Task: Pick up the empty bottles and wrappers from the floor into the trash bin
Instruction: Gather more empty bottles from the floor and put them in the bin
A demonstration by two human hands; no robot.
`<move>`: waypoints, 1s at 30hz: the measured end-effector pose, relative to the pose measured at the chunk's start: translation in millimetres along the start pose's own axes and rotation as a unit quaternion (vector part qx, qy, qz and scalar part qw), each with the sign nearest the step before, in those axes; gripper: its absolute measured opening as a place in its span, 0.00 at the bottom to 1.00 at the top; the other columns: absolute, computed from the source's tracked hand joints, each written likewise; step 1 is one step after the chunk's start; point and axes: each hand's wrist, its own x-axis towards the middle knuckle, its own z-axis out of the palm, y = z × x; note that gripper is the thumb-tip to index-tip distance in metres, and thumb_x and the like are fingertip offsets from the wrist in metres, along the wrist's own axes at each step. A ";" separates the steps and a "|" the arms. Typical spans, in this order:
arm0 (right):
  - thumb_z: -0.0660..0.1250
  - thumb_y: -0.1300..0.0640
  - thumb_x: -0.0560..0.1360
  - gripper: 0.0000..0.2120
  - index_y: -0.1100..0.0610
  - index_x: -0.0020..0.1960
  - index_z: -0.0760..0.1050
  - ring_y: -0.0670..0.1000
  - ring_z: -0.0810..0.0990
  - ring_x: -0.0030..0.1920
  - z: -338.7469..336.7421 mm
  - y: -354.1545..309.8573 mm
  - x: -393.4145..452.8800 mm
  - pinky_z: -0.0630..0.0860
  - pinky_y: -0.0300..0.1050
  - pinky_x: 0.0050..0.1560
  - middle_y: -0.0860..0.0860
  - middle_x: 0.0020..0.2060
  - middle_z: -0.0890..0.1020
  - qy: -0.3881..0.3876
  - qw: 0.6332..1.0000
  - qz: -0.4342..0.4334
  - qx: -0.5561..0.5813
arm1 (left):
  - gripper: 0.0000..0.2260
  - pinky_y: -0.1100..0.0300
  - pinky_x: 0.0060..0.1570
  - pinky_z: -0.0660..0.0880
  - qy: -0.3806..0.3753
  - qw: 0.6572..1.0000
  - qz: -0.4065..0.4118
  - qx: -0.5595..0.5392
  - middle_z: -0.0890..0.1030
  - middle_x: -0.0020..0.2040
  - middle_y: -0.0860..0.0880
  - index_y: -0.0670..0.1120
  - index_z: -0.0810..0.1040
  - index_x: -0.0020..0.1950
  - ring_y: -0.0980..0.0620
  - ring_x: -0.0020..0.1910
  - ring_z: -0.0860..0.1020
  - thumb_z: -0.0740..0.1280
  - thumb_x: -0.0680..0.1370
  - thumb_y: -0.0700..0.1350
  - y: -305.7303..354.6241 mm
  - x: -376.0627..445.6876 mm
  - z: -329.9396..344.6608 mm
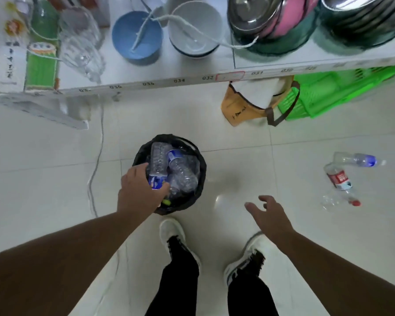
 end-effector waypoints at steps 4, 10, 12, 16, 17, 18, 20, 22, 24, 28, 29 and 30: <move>0.74 0.38 0.77 0.36 0.51 0.79 0.69 0.52 0.75 0.60 -36.7 29.3 -13.9 0.70 0.47 0.56 0.58 0.73 0.74 0.020 0.999 0.008 0.034 | 0.38 0.39 0.68 0.75 -0.049 0.996 0.079 0.016 0.76 0.72 0.43 0.45 0.71 0.78 0.38 0.71 0.74 0.80 0.73 0.56 36.5 -14.7 -5.2; 0.75 0.35 0.75 0.39 0.48 0.80 0.68 0.56 0.75 0.73 -93.0 97.9 -28.0 0.70 0.47 0.61 0.57 0.74 0.72 0.051 0.992 0.024 0.113 | 0.39 0.42 0.74 0.71 -0.111 0.977 0.171 0.064 0.76 0.73 0.44 0.46 0.71 0.79 0.40 0.74 0.73 0.79 0.73 0.59 131.4 -42.4 36.5; 0.75 0.36 0.75 0.39 0.48 0.80 0.68 0.55 0.74 0.75 -112.8 132.1 -35.4 0.71 0.47 0.64 0.56 0.76 0.71 0.062 0.990 0.033 0.126 | 0.38 0.44 0.75 0.69 -0.121 0.968 0.198 0.096 0.76 0.75 0.45 0.45 0.75 0.76 0.41 0.75 0.72 0.77 0.71 0.63 167.0 -55.7 60.0; 0.74 0.34 0.74 0.40 0.46 0.81 0.66 0.57 0.76 0.72 -151.5 204.6 -48.5 0.74 0.50 0.66 0.55 0.76 0.71 0.080 0.985 0.068 0.140 | 0.47 0.45 0.75 0.69 -0.149 0.955 0.235 0.104 0.71 0.79 0.48 0.53 0.67 0.82 0.44 0.78 0.69 0.70 0.67 0.71 231.4 -99.0 109.1; 0.74 0.33 0.73 0.41 0.46 0.81 0.66 0.57 0.77 0.70 -158.9 222.3 -51.9 0.76 0.51 0.66 0.54 0.75 0.71 0.084 0.982 0.075 0.154 | 0.48 0.45 0.74 0.70 -0.158 0.948 0.251 0.119 0.71 0.79 0.48 0.54 0.66 0.83 0.44 0.78 0.70 0.67 0.66 0.73 245.0 -109.1 121.1; 0.74 0.33 0.73 0.41 0.45 0.81 0.66 0.58 0.78 0.70 -165.5 240.2 -55.5 0.77 0.52 0.66 0.54 0.75 0.71 0.091 0.978 0.080 0.168 | 0.48 0.45 0.74 0.70 -0.163 0.940 0.266 0.136 0.71 0.78 0.48 0.55 0.66 0.83 0.44 0.77 0.70 0.66 0.65 0.74 258.2 -119.8 132.9; 0.74 0.32 0.73 0.42 0.45 0.81 0.65 0.57 0.77 0.71 -177.2 274.9 -64.8 0.75 0.51 0.67 0.54 0.75 0.71 0.101 0.973 0.090 0.187 | 0.49 0.43 0.73 0.72 -0.169 0.930 0.287 0.157 0.73 0.77 0.48 0.55 0.67 0.82 0.42 0.76 0.72 0.64 0.64 0.75 285.5 -140.2 154.1; 0.74 0.32 0.73 0.42 0.45 0.81 0.65 0.56 0.76 0.72 -189.5 308.3 -75.5 0.73 0.48 0.64 0.54 0.75 0.70 0.107 0.967 0.097 0.210 | 0.49 0.43 0.72 0.72 -0.186 0.919 0.304 0.171 0.72 0.77 0.48 0.56 0.67 0.82 0.42 0.76 0.72 0.65 0.64 0.75 314.2 -162.0 172.1; 0.74 0.31 0.72 0.42 0.44 0.81 0.65 0.55 0.76 0.70 -201.2 340.6 -85.9 0.73 0.47 0.62 0.53 0.75 0.70 0.115 0.958 0.109 0.237 | 0.47 0.44 0.72 0.72 -0.205 0.906 0.318 0.189 0.70 0.79 0.51 0.58 0.65 0.82 0.44 0.77 0.70 0.66 0.65 0.75 343.5 -183.4 187.8; 0.73 0.31 0.72 0.42 0.44 0.80 0.65 0.53 0.77 0.67 -209.3 395.8 -106.4 0.73 0.47 0.61 0.53 0.74 0.70 0.127 0.944 0.132 0.274 | 0.42 0.45 0.72 0.71 -0.225 0.893 0.340 0.190 0.69 0.80 0.51 0.57 0.65 0.83 0.46 0.79 0.68 0.74 0.72 0.68 396.0 -221.1 226.9; 0.73 0.31 0.71 0.42 0.44 0.80 0.65 0.54 0.77 0.68 -208.1 406.2 -110.0 0.73 0.48 0.63 0.52 0.74 0.70 0.127 0.941 0.138 0.281 | 0.42 0.45 0.73 0.71 -0.228 0.891 0.342 0.190 0.69 0.80 0.50 0.56 0.65 0.83 0.45 0.79 0.68 0.75 0.73 0.65 407.1 -229.5 239.2; 0.74 0.30 0.71 0.43 0.44 0.80 0.65 0.55 0.77 0.69 -206.3 415.6 -112.1 0.74 0.50 0.65 0.52 0.73 0.71 0.126 0.938 0.145 0.288 | 0.41 0.45 0.74 0.70 -0.234 0.889 0.344 0.193 0.69 0.80 0.49 0.55 0.65 0.84 0.45 0.79 0.68 0.76 0.74 0.64 417.1 -237.2 252.3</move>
